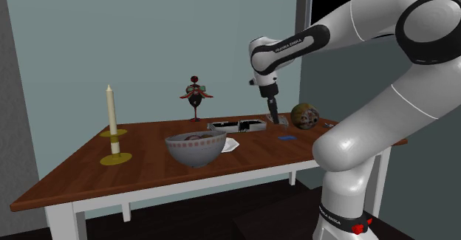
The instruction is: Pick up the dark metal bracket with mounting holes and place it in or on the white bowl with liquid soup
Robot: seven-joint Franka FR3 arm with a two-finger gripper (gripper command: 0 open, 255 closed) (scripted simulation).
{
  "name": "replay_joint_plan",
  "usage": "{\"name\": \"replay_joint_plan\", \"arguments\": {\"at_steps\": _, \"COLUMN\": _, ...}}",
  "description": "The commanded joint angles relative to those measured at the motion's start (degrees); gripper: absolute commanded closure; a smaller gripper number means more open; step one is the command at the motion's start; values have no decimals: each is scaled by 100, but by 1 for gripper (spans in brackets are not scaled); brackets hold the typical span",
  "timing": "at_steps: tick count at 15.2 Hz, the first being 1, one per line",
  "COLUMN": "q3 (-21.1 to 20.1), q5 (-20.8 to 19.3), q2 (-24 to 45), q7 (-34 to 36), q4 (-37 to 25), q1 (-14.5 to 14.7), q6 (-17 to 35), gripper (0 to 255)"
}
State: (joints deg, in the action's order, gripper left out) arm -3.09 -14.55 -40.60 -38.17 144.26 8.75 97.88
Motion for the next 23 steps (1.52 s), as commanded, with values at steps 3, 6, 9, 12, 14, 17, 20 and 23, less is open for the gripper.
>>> {"name": "replay_joint_plan", "arguments": {"at_steps": 3, "q3": -11, "q5": 16, "q2": 21, "q7": -72, "q4": -321, "q1": -5, "q6": -293, "gripper": 255}}
{"name": "replay_joint_plan", "arguments": {"at_steps": 6, "q3": -18, "q5": 23, "q2": 34, "q7": -128, "q4": -557, "q1": -10, "q6": -510, "gripper": 255}}
{"name": "replay_joint_plan", "arguments": {"at_steps": 9, "q3": -25, "q5": 29, "q2": 57, "q7": -182, "q4": -801, "q1": -16, "q6": -723, "gripper": 255}}
{"name": "replay_joint_plan", "arguments": {"at_steps": 12, "q3": -141, "q5": 10, "q2": -104, "q7": -52, "q4": -458, "q1": 65, "q6": -383, "gripper": 0}}
{"name": "replay_joint_plan", "arguments": {"at_steps": 14, "q3": -393, "q5": -33, "q2": -359, "q7": 189, "q4": 23, "q1": 223, "q6": 149, "gripper": 0}}
{"name": "replay_joint_plan", "arguments": {"at_steps": 17, "q3": -807, "q5": -133, "q2": -642, "q7": 597, "q4": 692, "q1": 454, "q6": 964, "gripper": 0}}
{"name": "replay_joint_plan", "arguments": {"at_steps": 20, "q3": -1283, "q5": -294, "q2": -779, "q7": 1090, "q4": 1285, "q1": 649, "q6": 1809, "gripper": 0}}
{"name": "replay_joint_plan", "arguments": {"at_steps": 23, "q3": -1337, "q5": -386, "q2": -722, "q7": 1196, "q4": 1475, "q1": 621, "q6": 2125, "gripper": 0}}
